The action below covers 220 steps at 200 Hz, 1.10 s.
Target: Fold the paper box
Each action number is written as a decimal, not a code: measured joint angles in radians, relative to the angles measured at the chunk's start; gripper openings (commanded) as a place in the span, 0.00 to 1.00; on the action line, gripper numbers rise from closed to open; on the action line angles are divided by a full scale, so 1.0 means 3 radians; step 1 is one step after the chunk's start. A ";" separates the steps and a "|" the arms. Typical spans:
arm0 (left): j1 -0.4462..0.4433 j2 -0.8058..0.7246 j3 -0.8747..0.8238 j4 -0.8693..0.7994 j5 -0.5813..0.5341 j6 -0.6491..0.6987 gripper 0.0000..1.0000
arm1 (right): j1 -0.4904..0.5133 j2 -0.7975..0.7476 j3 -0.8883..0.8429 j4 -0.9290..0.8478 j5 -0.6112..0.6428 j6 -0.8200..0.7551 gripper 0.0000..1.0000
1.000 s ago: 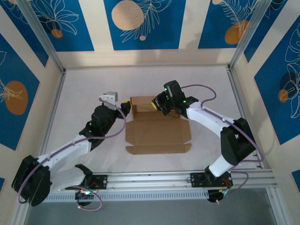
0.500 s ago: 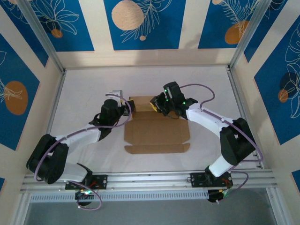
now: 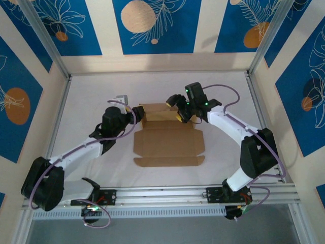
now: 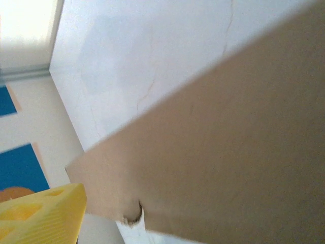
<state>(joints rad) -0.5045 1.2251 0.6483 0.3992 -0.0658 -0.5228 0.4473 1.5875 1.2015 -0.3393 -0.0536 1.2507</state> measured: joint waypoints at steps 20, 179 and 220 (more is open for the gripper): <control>0.0000 -0.0146 0.0000 -0.0055 0.0186 -0.0114 0.73 | -0.0120 0.0254 0.0289 -0.0122 -0.0037 -0.0153 0.65; 0.0247 -0.0245 0.1100 -0.1705 -0.0130 0.0206 0.83 | 0.0078 0.1540 0.2571 -0.1469 -0.0197 -0.2792 0.70; 0.0636 0.0857 0.1503 -0.1658 0.0445 -0.0052 0.80 | -0.0099 0.1495 0.2523 -0.1623 -0.0342 -0.2889 0.72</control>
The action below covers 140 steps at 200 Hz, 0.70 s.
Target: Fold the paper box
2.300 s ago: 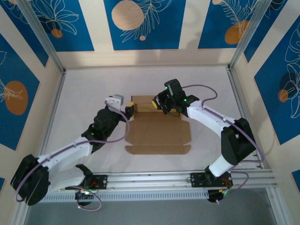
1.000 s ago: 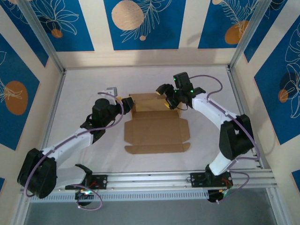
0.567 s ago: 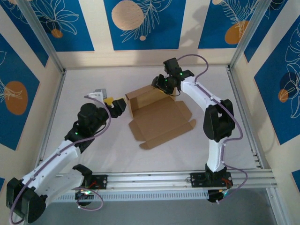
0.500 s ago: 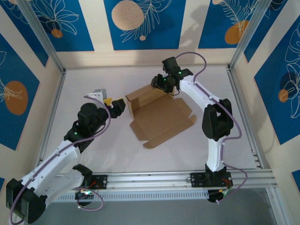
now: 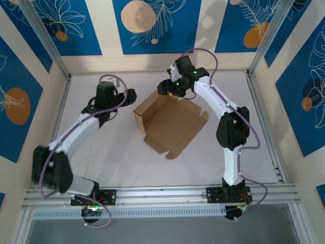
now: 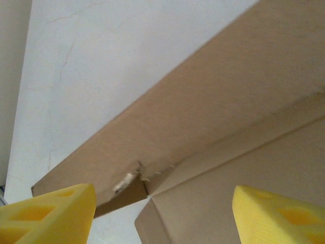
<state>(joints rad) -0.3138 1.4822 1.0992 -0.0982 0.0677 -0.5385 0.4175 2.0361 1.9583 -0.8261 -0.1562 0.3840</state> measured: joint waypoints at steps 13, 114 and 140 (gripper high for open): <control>0.0006 0.0301 0.0081 0.0025 0.0248 -0.0084 0.78 | -0.0060 -0.0122 -0.0172 0.0018 0.0015 0.0041 0.71; -0.0328 0.0298 -0.0882 0.1488 0.1331 -0.1534 0.73 | -0.0387 -0.0931 -0.1082 0.0253 -0.0117 0.0295 0.73; -0.0765 0.0315 -0.1062 0.1933 0.1344 -0.1904 0.70 | -0.0355 -0.0927 -0.1074 0.0219 -0.0081 0.0281 0.73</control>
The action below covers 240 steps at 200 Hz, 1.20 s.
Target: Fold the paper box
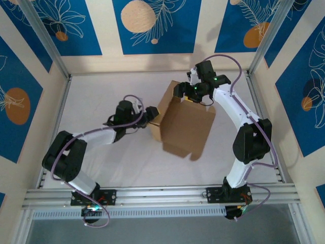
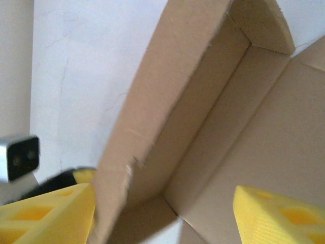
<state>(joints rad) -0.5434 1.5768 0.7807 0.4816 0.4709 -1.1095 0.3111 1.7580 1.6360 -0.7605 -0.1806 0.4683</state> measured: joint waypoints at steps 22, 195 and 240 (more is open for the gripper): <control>-0.0315 0.0028 -0.0029 0.0178 -0.0024 -0.0117 0.69 | 0.0050 0.0000 0.0001 -0.0086 0.0159 -0.0051 0.73; -0.0640 -0.0343 0.0394 -0.1422 -0.0980 0.1137 0.75 | 0.0009 -0.0500 -0.1406 0.1086 -0.0094 0.0393 0.57; -0.0572 -0.0594 0.0401 -0.1639 -0.1164 0.1266 0.75 | 0.0137 -0.0338 -0.0805 0.0549 0.0177 0.0128 0.56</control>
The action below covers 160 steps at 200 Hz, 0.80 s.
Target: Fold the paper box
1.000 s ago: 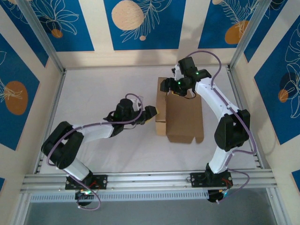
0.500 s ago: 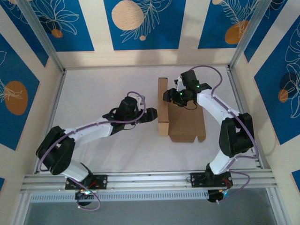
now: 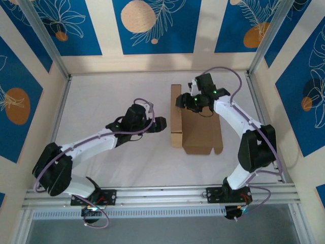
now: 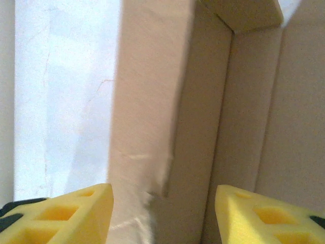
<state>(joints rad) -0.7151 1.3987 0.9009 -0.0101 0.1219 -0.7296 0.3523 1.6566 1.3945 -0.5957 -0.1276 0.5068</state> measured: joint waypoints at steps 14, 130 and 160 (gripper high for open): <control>0.0060 -0.0153 -0.0010 -0.0051 -0.0051 0.0015 0.75 | 0.0148 0.0140 0.0266 -0.0134 0.0165 -0.0108 0.55; 0.0537 -0.1637 -0.0062 -0.0816 -0.0657 0.0387 0.79 | 0.1589 0.2478 0.3082 -0.1537 0.1254 -0.0682 0.51; 0.0584 -0.1769 -0.0064 -0.1105 -0.0713 0.0437 0.80 | 0.1818 0.2786 0.3264 -0.1886 0.1600 -0.0907 0.53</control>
<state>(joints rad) -0.5400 0.8680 0.8818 -0.3416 -0.0921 -0.5983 0.8978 2.4924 2.3737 -1.1614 0.3523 0.2348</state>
